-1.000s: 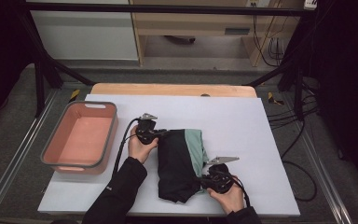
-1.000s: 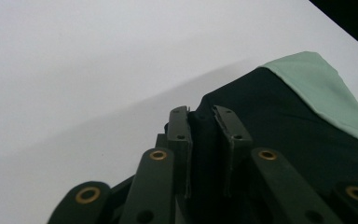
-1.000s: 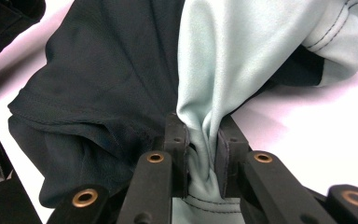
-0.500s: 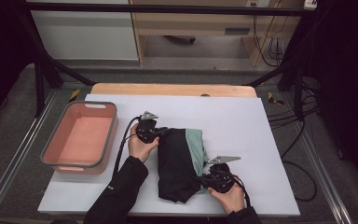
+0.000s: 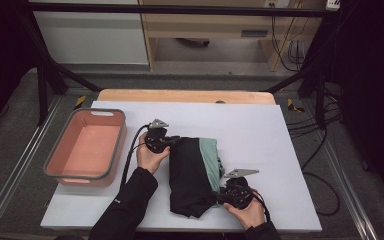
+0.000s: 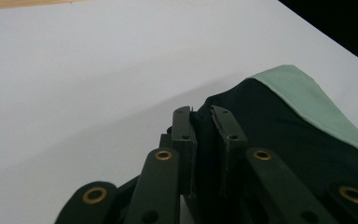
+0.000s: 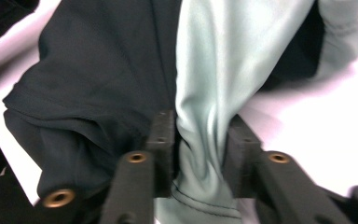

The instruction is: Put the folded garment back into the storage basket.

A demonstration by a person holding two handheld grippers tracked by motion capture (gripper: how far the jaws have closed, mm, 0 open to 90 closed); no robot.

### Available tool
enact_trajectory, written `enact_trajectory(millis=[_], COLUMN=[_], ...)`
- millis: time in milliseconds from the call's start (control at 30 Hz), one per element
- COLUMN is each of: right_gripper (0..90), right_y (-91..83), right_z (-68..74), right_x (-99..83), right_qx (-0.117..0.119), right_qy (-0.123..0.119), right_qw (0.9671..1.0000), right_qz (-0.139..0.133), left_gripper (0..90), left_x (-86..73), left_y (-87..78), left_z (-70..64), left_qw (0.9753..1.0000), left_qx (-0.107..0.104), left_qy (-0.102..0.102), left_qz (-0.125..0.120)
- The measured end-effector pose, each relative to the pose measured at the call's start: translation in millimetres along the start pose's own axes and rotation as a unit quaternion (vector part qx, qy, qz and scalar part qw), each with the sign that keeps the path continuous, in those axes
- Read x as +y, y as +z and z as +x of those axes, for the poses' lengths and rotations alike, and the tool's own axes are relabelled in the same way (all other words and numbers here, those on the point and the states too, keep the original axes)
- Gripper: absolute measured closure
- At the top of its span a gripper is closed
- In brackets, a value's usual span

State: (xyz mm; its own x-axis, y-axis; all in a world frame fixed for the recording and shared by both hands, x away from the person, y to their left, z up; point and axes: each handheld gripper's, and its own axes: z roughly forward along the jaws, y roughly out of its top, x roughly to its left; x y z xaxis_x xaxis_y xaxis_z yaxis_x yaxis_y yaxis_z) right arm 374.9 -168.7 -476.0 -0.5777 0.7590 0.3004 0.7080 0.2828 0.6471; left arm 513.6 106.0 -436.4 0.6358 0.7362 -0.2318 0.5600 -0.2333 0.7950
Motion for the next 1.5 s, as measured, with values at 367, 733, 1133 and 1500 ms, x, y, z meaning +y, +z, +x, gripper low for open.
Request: enact_trajectory(millis=[367, 733, 1133, 1500], right_gripper=[77.0, 78.9, 79.0, 78.9], right_y=[4.8, -5.0, -18.8, -23.1], right_z=[4.0, 5.2, 11.2, 25.0], right_x=[-1.0, 7.7, 20.4, 36.4], right_qx=[0.015, 0.034, 0.032, 0.033], right_qy=[0.017, 0.022, 0.009, -0.005], right_qw=[0.9997, 0.9992, 0.999, 0.998], right_qz=[0.009, -0.005, -0.031, -0.054], left_gripper=[79.8, 80.1, 80.2, 80.2], left_x=[1.3, 6.7, 24.2, 43.5], left_y=[1.5, -5.3, -23.3, -49.5], left_z=[-2.1, 0.9, -1.6, -2.4], left_qw=[1.0, 0.9997, 0.9986, 0.9977], left_qx=[0.005, -0.009, -0.014, 0.002], left_qy=[0.004, 0.003, 0.018, 0.043], left_qz=[0.001, -0.023, -0.047, -0.052])
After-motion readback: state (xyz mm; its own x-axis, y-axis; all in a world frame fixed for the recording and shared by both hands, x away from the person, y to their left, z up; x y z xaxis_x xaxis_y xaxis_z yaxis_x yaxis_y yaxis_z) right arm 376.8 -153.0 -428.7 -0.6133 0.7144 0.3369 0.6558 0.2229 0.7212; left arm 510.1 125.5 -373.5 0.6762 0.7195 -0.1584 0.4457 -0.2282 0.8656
